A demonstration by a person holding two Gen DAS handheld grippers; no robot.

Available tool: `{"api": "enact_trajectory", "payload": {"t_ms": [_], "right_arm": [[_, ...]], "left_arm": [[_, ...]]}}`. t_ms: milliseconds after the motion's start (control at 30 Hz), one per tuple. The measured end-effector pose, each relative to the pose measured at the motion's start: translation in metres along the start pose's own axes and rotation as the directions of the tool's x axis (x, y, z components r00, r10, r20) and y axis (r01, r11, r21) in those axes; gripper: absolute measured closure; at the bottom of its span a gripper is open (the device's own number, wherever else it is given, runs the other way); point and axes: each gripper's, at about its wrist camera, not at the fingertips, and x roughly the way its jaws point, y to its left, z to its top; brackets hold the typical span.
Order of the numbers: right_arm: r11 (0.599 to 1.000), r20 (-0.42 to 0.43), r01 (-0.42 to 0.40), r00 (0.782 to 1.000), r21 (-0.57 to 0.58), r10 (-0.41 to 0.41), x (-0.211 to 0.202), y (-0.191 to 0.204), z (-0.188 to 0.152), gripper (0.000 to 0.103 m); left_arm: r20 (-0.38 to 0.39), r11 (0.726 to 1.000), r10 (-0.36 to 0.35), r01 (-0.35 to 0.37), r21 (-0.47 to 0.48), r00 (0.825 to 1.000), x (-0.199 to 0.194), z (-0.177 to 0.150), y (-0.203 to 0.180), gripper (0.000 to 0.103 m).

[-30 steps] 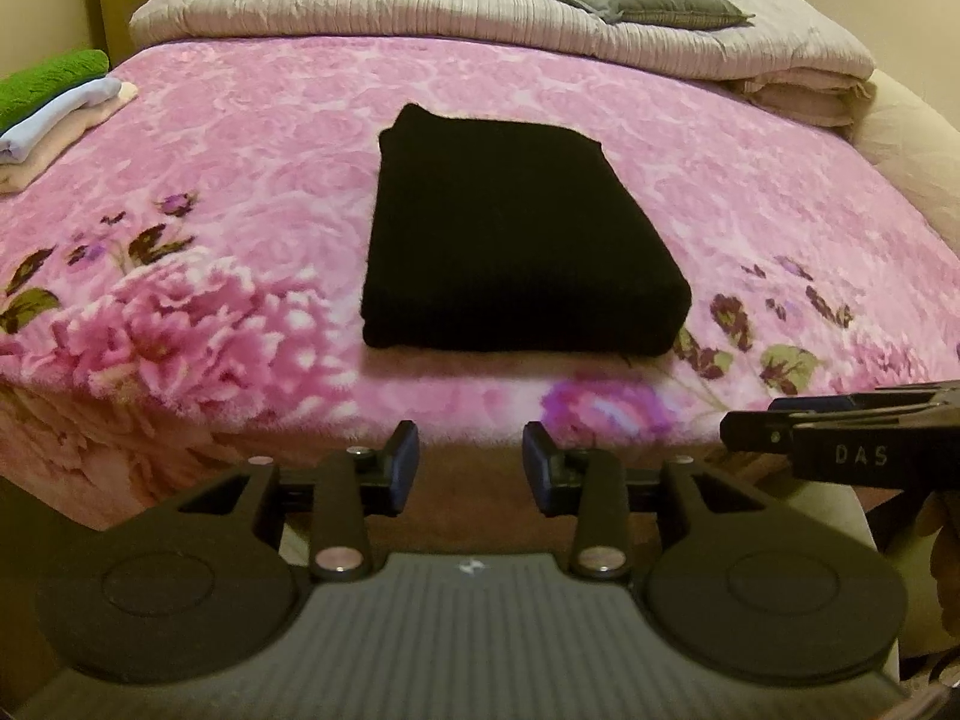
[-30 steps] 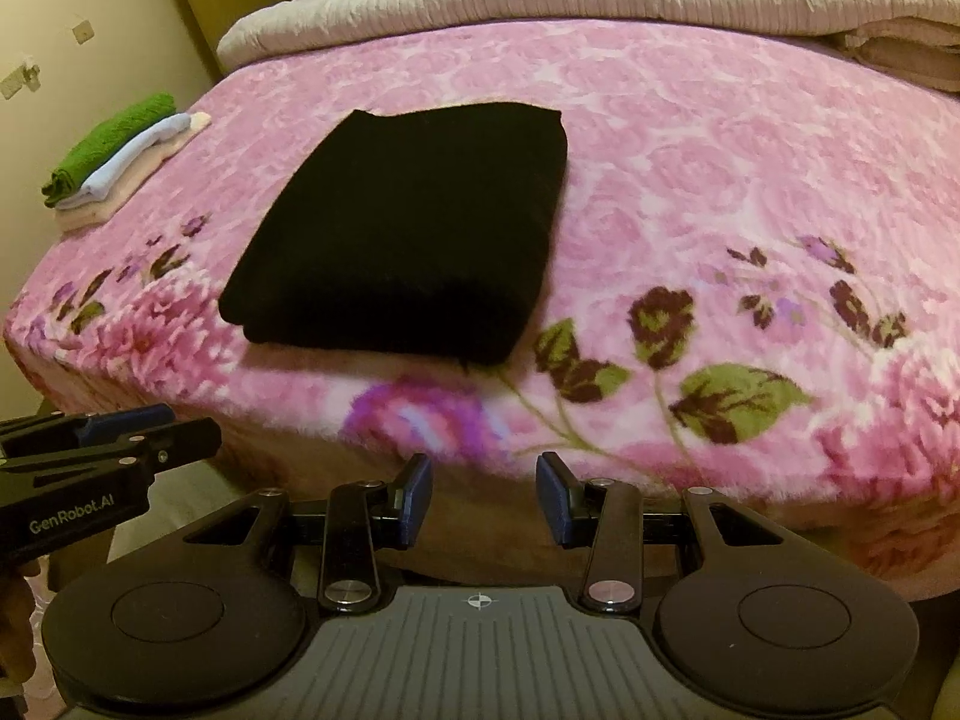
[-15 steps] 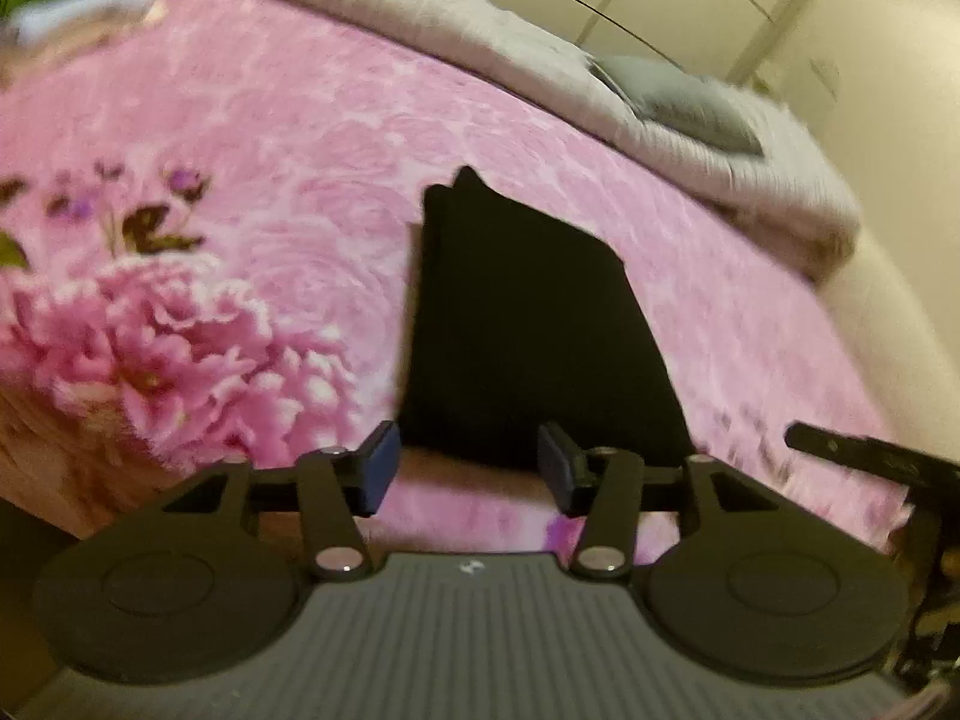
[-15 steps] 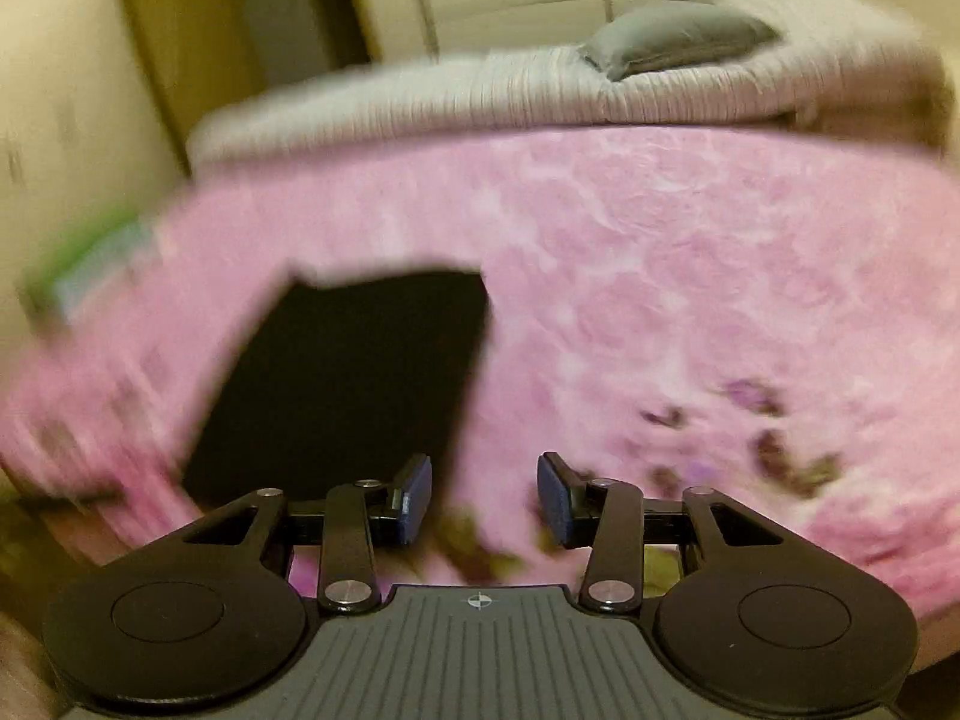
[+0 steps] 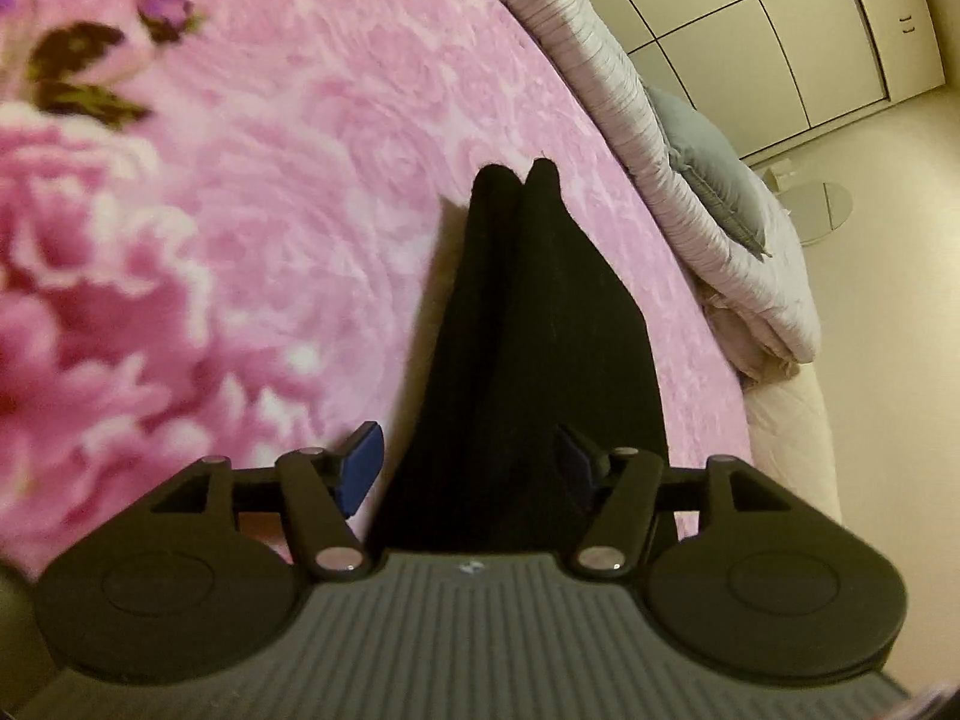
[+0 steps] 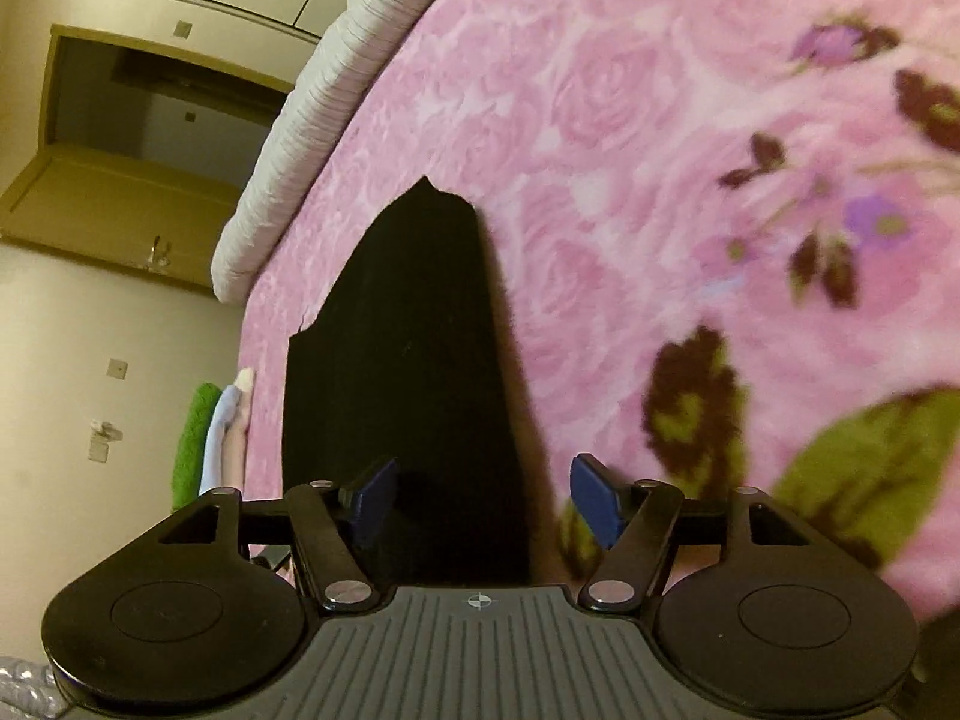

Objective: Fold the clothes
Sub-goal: 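Grasp the folded black garment's edges with both grippers and lift it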

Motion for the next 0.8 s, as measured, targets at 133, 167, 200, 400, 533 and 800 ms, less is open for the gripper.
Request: {"api": "enact_trajectory", "payload": {"t_ms": [133, 167, 200, 400, 533, 800], "right_arm": [[1.000, -0.005, -0.016, 1.000, 0.023, 0.016, 0.014, -0.003, 0.008, 0.028], [1.000, -0.009, -0.021, 1.000, 0.024, 0.021, 0.017, -0.003, 0.010, 0.028], [0.999, -0.016, -0.025, 1.000, 0.020, 0.025, 0.021, -0.002, 0.013, 0.027], [0.998, -0.034, -0.057, 0.998, 0.029, 0.058, 0.038, 0.000, 0.026, 0.022], [0.997, -0.040, -0.080, 0.996, 0.003, 0.080, 0.051, 0.005, 0.029, 0.019], [0.992, -0.076, -0.055, 0.996, -0.112, 0.047, 0.074, 0.021, 0.026, 0.042]], "left_arm": [[-0.011, 1.000, -0.021, 0.021, 0.003, 1.000, 0.016, 0.014, 0.003, 0.044], [-0.014, 1.000, -0.027, 0.027, 0.004, 1.000, 0.019, 0.017, 0.004, 0.043], [-0.017, 0.999, -0.032, 0.032, 0.004, 0.999, 0.023, 0.020, 0.004, 0.043], [-0.041, 0.997, -0.079, 0.079, 0.010, 0.996, 0.043, 0.030, 0.002, 0.043], [-0.063, 0.993, -0.114, 0.116, 0.025, 0.991, 0.056, 0.032, -0.002, 0.048], [-0.090, 0.988, -0.137, 0.142, 0.055, 0.987, 0.065, 0.037, -0.002, 0.067]]}}
